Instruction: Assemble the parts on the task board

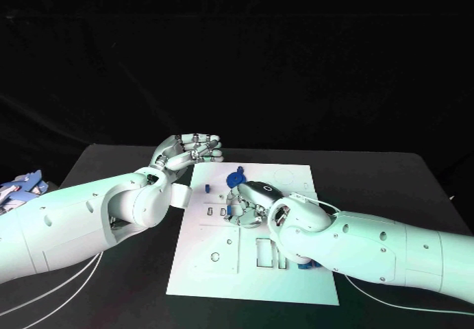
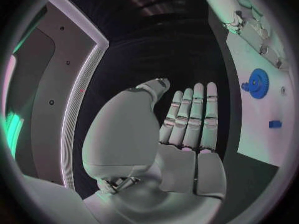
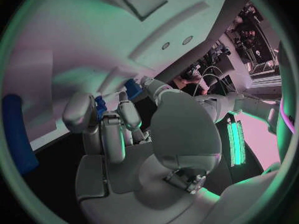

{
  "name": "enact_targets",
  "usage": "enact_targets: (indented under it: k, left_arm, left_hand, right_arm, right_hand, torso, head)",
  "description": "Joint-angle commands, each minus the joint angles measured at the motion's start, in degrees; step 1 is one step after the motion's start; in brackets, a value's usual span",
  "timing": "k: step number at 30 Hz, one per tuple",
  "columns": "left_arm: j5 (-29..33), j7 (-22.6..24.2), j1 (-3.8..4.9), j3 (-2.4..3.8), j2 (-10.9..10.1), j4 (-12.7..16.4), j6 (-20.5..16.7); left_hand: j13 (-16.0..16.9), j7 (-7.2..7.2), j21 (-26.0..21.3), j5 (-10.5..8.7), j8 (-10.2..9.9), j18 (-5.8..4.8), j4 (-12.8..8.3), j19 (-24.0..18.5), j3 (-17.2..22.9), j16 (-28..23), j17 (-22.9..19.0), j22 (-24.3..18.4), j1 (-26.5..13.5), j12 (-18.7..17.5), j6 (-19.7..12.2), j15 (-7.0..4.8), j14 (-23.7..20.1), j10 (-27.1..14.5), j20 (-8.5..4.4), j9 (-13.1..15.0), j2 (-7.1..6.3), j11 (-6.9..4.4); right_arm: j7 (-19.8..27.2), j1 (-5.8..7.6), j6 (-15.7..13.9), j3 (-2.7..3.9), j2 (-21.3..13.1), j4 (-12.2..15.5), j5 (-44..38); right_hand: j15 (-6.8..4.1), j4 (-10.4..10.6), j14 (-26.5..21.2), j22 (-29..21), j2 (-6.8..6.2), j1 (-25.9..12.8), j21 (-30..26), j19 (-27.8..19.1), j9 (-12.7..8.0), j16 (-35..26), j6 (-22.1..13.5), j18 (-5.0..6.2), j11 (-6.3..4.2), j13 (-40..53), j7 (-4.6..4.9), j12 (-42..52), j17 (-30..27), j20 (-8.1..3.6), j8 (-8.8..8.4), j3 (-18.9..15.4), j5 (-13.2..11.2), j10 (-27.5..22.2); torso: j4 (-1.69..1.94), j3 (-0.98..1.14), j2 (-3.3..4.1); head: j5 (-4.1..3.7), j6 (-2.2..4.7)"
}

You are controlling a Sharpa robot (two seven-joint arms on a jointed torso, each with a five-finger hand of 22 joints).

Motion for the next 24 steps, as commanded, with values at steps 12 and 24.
enact_targets:
  k: [12,24]
  left_arm:
    - [-1.56,-2.31,0.05,0.03,-0.11,-0.79,0.97]
    - [-17.39,-20.91,0.08,0.01,0.67,-4.50,5.74]
  left_hand:
    - [0.12,1.21,-0.09,-0.33,-0.09,0.72,-0.33,-0.21,0.13,0.19,0.30,-0.01,-0.89,-0.07,-0.15,-0.21,0.02,-0.07,-0.14,-0.01,0.15,-0.23]
    - [7.44,-2.36,13.74,-0.41,6.89,0.75,6.52,14.32,-6.22,24.45,14.52,6.38,-9.27,12.96,1.11,-6.43,17.50,9.74,-6.72,3.93,1.93,-5.15]
  right_arm:
    - [9.54,1.02,-10.11,0.39,-5.92,4.94,4.97]
    - [20.42,6.91,-7.36,0.86,-16.03,8.28,38.50]
  right_hand:
    - [1.14,1.85,5.37,-0.69,0.21,1.90,-1.34,-0.48,-1.51,-0.39,-3.91,0.08,0.96,-0.90,1.15,-0.63,12.66,1.06,-3.13,-2.93,0.23,-1.49]
    - [0.09,2.58,3.32,-8.87,3.48,5.99,-10.84,-4.81,1.03,-3.66,1.62,1.91,-0.30,-8.20,-0.30,-5.70,5.56,0.37,2.71,-2.73,3.11,-7.94]
  torso:
    - [-0.20,0.06,-0.32]
    - [-1.02,-0.02,-2.25]
  head:
    - [0.01,0.38]
    - [1.33,0.20]
